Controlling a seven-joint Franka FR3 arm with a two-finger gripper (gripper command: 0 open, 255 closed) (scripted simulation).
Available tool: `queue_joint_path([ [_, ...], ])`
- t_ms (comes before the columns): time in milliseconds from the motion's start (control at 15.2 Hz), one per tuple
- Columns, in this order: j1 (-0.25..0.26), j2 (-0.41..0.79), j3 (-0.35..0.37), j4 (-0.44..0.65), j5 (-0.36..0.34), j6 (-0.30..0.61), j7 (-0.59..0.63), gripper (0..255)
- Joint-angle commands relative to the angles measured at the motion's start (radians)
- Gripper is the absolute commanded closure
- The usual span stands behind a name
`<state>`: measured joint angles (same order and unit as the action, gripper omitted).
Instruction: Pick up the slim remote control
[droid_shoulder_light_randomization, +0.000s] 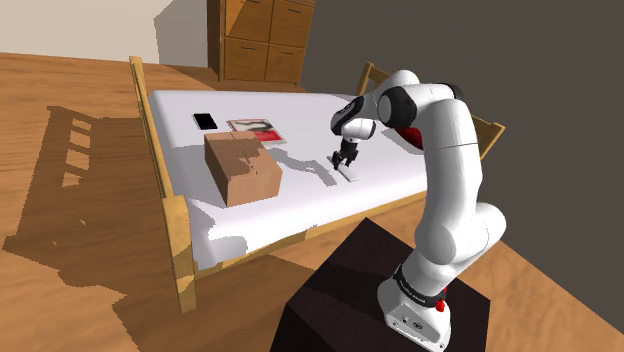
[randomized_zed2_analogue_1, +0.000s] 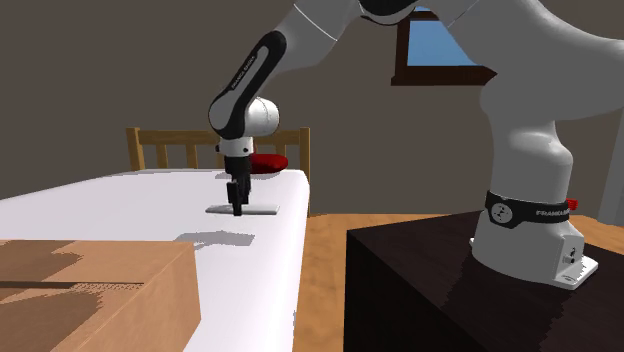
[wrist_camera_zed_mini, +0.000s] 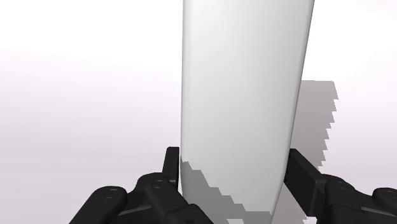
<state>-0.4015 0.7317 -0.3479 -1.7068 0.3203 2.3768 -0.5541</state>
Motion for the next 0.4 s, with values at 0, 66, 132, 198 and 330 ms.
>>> queue_joint_path([
  [0, 0.004, -0.02, -0.006, -0.005, -0.007, -0.015, 0.003, 255],
  [66, 0.007, -0.03, -0.01, -0.006, -0.01, -0.023, 0.005, 255],
  [132, 0.009, -0.039, -0.013, -0.007, -0.014, -0.031, 0.007, 255],
  [198, 0.011, -0.048, -0.016, -0.008, -0.017, -0.039, 0.009, 255],
  [330, 0.011, -0.05, -0.016, -0.008, -0.018, -0.041, 0.009, 255],
])
